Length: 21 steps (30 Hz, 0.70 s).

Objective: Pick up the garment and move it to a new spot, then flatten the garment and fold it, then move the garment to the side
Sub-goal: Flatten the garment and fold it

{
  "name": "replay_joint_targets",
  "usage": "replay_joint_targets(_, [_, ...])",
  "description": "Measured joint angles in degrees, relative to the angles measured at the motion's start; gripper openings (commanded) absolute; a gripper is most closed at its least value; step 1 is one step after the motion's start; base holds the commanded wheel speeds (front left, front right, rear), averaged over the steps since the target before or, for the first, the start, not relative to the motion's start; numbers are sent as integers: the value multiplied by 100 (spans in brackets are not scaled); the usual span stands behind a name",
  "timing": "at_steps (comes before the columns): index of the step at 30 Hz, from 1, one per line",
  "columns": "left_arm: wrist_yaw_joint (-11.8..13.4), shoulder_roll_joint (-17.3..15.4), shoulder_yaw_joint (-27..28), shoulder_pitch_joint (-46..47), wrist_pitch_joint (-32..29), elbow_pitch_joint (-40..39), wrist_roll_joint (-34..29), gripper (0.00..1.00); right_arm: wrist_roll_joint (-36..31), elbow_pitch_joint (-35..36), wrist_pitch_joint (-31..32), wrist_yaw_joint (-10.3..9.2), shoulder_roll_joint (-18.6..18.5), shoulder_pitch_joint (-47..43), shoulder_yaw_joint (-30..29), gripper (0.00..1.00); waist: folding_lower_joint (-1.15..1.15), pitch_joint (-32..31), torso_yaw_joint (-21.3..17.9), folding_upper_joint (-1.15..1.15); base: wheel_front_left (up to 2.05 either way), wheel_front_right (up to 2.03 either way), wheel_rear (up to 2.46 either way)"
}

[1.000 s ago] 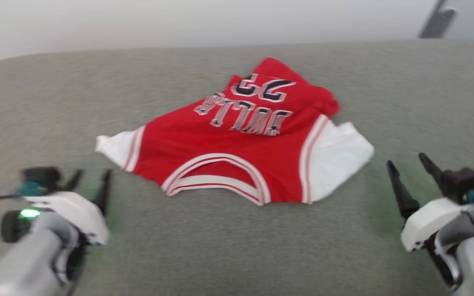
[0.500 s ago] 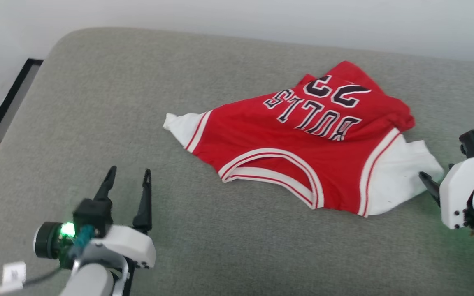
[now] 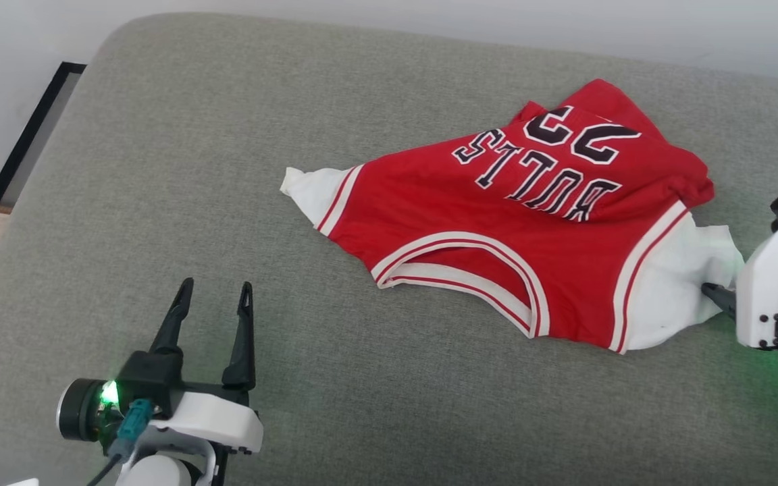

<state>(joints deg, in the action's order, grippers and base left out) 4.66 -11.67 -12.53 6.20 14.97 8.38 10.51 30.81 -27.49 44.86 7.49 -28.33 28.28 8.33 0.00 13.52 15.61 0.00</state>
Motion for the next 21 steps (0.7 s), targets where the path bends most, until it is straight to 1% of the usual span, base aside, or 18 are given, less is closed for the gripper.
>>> replay_joint_targets(1, [-75,62,91,-10,0,12,-13,100,37,-29,-10,0,46,21,-14,0,0,2,-23,0,0,0,0])
replay_joint_targets(5, [-331,213,346,-29,0,48,-159,100,0,-59,-222,11,120,10,-49,0,0,-15,-140,0,0,0,0])
replay_joint_targets(10, [-598,320,624,-40,0,60,-325,100,-79,88,-411,10,-104,-286,-324,0,0,-36,-321,0,0,0,0])
replay_joint_targets(12, [-678,350,731,-56,0,60,-367,100,-108,157,-454,8,-218,-438,-522,0,0,-37,-399,0,0,0,0])
replay_joint_targets(15, [-776,422,816,-70,0,52,-455,100,-115,260,-450,8,-282,-649,-811,0,0,-37,-505,0,0,0,0])
replay_joint_targets(21, [-924,464,966,-84,0,54,-548,100,-240,441,-530,7,-212,-956,-1365,0,0,-42,-606,0,0,0,0])
